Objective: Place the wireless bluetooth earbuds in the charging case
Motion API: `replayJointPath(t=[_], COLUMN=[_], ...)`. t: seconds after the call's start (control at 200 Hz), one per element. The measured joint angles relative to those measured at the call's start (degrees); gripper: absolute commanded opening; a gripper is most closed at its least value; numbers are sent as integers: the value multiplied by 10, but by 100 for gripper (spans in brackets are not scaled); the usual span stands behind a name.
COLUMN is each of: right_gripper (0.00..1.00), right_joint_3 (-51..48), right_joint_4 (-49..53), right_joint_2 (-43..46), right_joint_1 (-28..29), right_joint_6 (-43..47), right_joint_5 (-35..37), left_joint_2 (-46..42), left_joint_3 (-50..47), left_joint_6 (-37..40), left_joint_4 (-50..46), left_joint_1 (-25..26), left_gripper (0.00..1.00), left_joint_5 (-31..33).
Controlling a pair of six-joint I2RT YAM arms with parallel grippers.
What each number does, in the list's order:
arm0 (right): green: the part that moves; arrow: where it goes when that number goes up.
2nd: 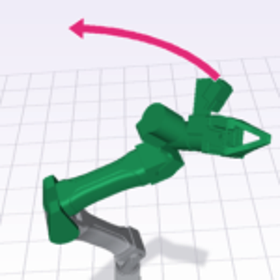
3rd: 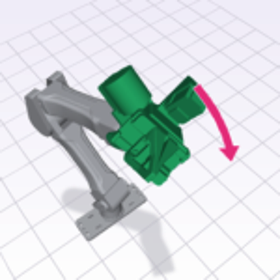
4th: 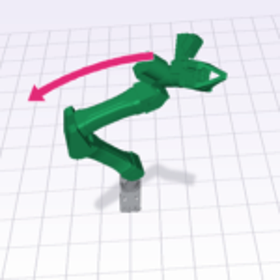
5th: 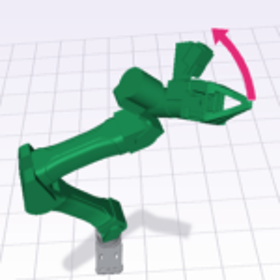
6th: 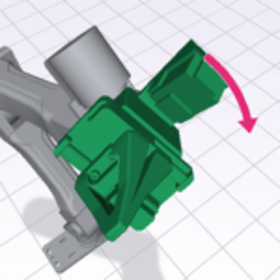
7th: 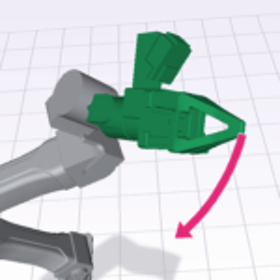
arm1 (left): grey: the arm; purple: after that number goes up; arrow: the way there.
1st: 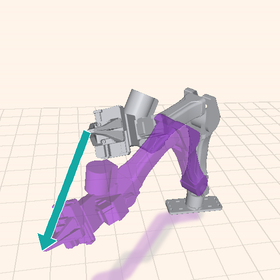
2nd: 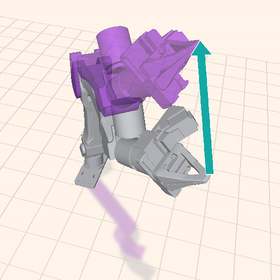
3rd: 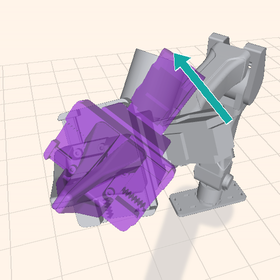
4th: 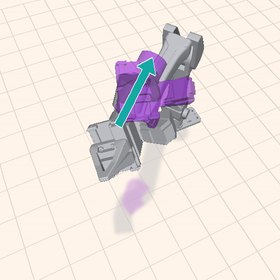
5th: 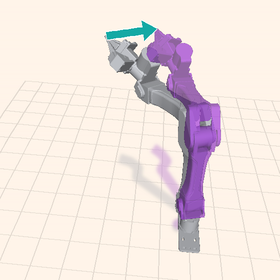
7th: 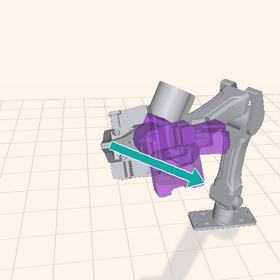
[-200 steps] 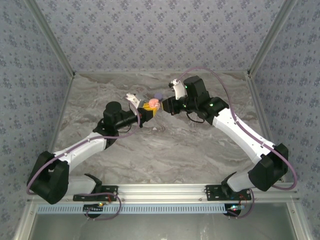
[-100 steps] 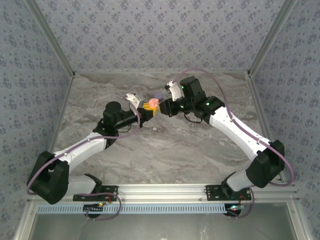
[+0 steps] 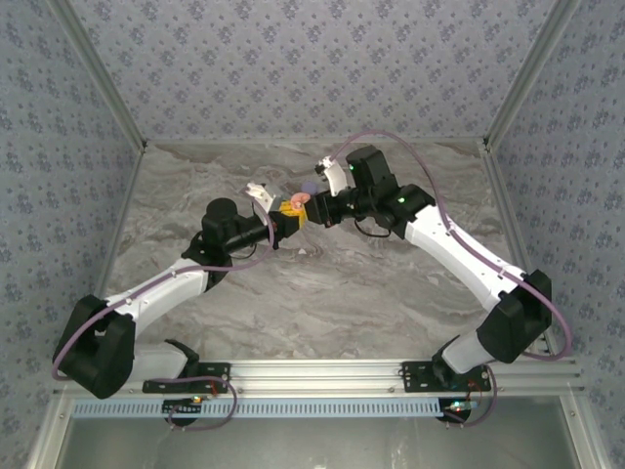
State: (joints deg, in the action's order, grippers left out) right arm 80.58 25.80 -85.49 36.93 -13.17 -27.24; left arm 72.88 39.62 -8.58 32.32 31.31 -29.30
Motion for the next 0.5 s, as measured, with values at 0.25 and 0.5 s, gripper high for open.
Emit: replayJointPath(t=[0.25, 0.5], right_gripper=[19, 22], right_joint_3=[12, 18], right_joint_4=[13, 19], right_joint_2=[-12, -13], right_joint_1=[4, 7], right_joint_6=[7, 8], right_joint_5=[-7, 1], left_joint_2=[4, 4], left_joint_3=[0, 1], left_joint_6=[6, 6], left_joint_4=[-12, -15], left_joint_1=[4, 4], left_gripper=[7, 7], left_joint_5=[-5, -4])
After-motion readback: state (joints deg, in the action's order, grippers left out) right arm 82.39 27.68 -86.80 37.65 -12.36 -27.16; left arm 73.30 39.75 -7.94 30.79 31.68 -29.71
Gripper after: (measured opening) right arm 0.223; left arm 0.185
